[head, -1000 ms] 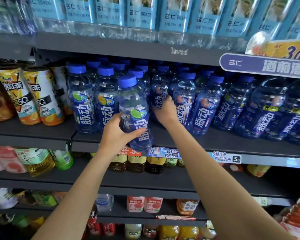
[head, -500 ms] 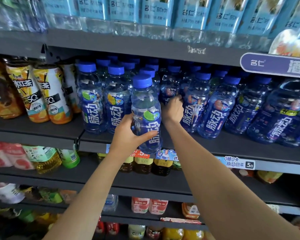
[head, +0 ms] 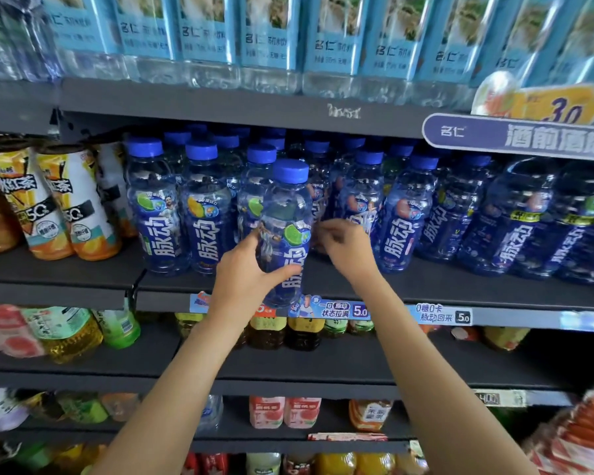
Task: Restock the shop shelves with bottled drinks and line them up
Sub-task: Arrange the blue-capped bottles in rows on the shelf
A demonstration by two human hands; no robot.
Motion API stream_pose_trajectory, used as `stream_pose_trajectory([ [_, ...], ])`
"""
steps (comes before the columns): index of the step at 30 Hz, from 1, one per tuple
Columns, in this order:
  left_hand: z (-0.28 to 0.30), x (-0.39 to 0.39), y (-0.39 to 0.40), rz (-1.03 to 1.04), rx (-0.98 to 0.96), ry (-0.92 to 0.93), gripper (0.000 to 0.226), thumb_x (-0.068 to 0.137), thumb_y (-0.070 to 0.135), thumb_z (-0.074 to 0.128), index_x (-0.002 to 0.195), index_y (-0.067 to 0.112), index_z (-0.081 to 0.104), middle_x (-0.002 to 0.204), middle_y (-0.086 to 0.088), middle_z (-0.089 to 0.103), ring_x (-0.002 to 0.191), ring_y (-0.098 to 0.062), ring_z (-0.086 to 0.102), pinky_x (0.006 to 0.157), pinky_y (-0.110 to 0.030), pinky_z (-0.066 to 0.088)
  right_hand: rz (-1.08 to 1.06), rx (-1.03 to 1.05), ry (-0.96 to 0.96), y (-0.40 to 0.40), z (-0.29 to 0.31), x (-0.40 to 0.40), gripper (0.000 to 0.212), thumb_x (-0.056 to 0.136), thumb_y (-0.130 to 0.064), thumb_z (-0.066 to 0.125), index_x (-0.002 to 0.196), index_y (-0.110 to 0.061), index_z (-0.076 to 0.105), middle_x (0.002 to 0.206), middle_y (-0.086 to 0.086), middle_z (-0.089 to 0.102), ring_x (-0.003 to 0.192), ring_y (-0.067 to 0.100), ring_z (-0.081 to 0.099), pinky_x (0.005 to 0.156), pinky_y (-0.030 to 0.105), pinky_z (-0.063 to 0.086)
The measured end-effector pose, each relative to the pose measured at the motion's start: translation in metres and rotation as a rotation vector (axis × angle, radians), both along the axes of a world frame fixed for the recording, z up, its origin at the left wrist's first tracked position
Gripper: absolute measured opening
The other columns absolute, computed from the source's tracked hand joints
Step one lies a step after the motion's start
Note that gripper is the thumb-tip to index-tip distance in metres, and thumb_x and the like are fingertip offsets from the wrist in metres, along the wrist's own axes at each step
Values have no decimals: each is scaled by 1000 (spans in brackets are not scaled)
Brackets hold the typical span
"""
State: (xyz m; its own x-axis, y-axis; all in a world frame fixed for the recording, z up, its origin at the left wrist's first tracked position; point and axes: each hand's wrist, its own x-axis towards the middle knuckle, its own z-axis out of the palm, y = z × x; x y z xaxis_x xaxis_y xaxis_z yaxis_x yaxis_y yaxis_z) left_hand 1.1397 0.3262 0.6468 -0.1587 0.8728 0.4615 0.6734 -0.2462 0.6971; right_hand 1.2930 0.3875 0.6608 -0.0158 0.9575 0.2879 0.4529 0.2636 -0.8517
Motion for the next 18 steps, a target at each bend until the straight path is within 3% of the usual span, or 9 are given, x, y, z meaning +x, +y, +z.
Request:
stream_pose_trajectory([
  [3, 3, 10, 0, 24, -30, 94, 63, 69, 48, 74, 112, 7, 54, 102, -6, 68, 95, -23, 63, 82, -37, 50, 212, -205, 393, -11, 3, 13, 22, 98, -5, 42, 111, 2, 58, 96, 13, 67, 83, 19, 66, 81, 28, 56],
  [6, 3, 27, 3, -8, -34, 111, 64, 71, 48, 72, 114, 5, 52, 103, -8, 67, 96, -25, 62, 81, -35, 49, 284, -198, 418, -14, 8, 17, 26, 98, -2, 36, 98, -9, 61, 82, -1, 68, 73, 6, 64, 70, 21, 52],
  [9, 5, 42, 11, -35, -76, 79, 67, 75, 46, 69, 124, 5, 46, 103, -8, 64, 97, -25, 60, 76, -28, 43, 301, -217, 497, -17, 9, 25, 36, 91, 6, 31, 93, -12, 61, 75, -7, 68, 72, 4, 63, 73, 22, 47],
  [11, 7, 47, 20, -25, -107, 91, 68, 77, 46, 67, 125, 2, 44, 107, -11, 63, 100, -27, 59, 77, -30, 43, 361, -216, 395, -19, 6, 32, 45, 86, 12, 34, 119, -10, 55, 100, -2, 66, 93, 10, 62, 79, 20, 50],
  [14, 10, 45, 31, 2, -166, 209, 68, 82, 48, 61, 129, 3, 39, 108, -13, 63, 100, -28, 60, 73, -30, 43, 359, -210, 54, -22, -4, 34, 73, 86, 8, 54, 145, -19, 21, 128, 5, 51, 110, 16, 54, 83, 19, 50],
  [16, 11, 37, 31, 25, -158, 287, 66, 86, 44, 59, 136, 7, 36, 110, -11, 64, 100, -27, 61, 75, -31, 46, 261, -168, -84, -21, -11, 27, 89, 81, -6, 69, 148, -22, 12, 131, 5, 49, 116, 20, 51, 90, 27, 46],
  [18, 10, 28, 21, 61, -56, 249, 58, 89, 32, 58, 139, 10, 37, 107, -6, 68, 97, -23, 64, 82, -36, 51, 124, -88, -162, -18, -15, 20, 91, 78, -16, 74, 147, -20, 16, 122, 6, 56, 112, 23, 55, 92, 33, 45],
])
